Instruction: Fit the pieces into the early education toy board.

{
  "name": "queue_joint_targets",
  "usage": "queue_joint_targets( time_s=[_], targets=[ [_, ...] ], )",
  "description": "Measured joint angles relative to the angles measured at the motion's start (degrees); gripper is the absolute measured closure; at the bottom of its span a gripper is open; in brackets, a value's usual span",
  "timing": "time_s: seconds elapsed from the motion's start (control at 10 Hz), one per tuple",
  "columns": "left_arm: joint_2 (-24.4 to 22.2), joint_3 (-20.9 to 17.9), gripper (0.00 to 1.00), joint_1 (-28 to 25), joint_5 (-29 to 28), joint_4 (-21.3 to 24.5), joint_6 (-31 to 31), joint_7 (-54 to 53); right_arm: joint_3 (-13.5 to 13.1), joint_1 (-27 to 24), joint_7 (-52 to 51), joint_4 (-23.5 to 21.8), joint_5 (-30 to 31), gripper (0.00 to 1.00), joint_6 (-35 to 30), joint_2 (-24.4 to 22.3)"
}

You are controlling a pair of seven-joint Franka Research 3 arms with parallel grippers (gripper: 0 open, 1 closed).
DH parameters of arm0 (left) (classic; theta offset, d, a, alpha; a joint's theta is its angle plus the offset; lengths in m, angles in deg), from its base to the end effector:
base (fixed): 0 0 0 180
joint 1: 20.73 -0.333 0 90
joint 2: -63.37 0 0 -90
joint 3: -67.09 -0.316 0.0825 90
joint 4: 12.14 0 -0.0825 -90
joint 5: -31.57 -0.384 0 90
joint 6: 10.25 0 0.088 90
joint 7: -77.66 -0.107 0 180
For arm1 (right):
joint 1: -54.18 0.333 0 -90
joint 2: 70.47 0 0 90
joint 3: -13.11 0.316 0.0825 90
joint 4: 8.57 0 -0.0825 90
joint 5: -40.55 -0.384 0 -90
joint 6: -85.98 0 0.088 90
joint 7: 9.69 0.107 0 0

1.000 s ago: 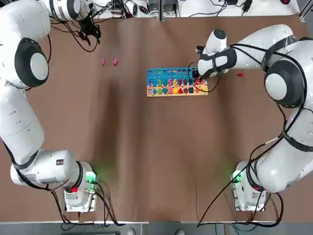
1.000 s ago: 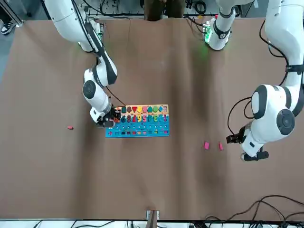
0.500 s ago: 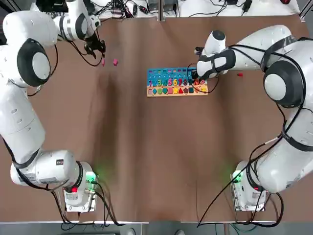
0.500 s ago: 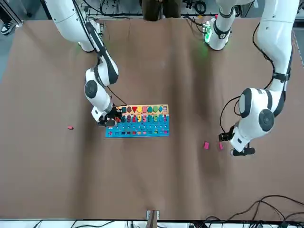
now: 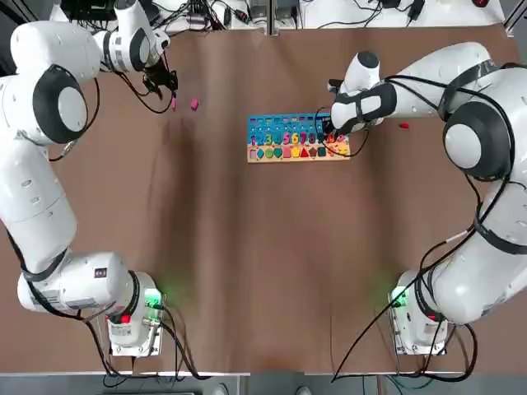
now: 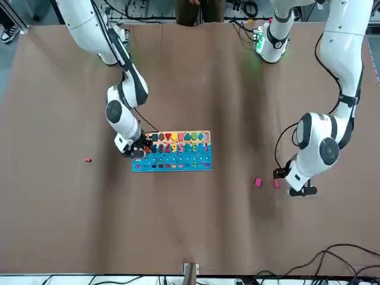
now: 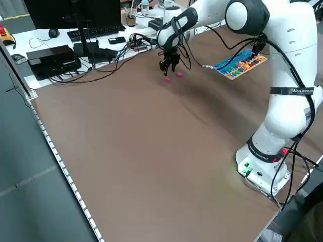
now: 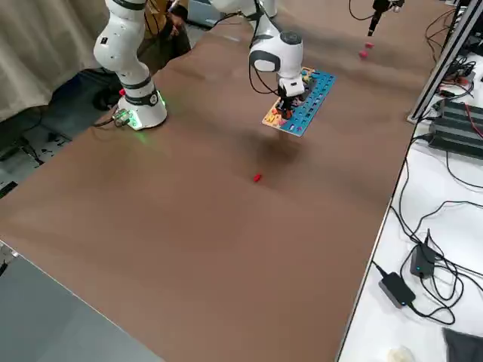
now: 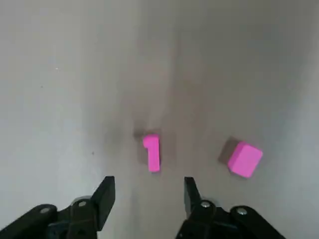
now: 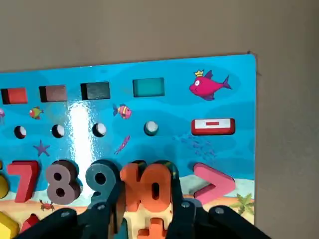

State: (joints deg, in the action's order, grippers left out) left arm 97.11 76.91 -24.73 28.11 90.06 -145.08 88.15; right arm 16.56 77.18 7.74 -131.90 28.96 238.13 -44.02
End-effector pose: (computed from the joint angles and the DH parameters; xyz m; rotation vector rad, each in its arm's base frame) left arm 0.6547 -0.0572 0.2276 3.0892 0.1028 -0.0265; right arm 0.5137 0.2497 0.1856 -3.0107 0.0400 0.0144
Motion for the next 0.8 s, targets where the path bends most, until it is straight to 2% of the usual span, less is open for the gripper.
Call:
queue_joint_targets(
  time_s=[0.4,0.8],
  targets=[
    [2.99,0.0,0.42,0.01,0.0,-0.14,-2.75,0.99,0.0,0.0,-0.07,0.0,0.01,0.6,-0.03,0.01],
    [3.35,-0.01,0.48,0.09,0.0,-0.22,-2.85,1.17,0.0,0.0,-0.4,0.01,0.02,0.6,-0.14,0.01]
  ],
)
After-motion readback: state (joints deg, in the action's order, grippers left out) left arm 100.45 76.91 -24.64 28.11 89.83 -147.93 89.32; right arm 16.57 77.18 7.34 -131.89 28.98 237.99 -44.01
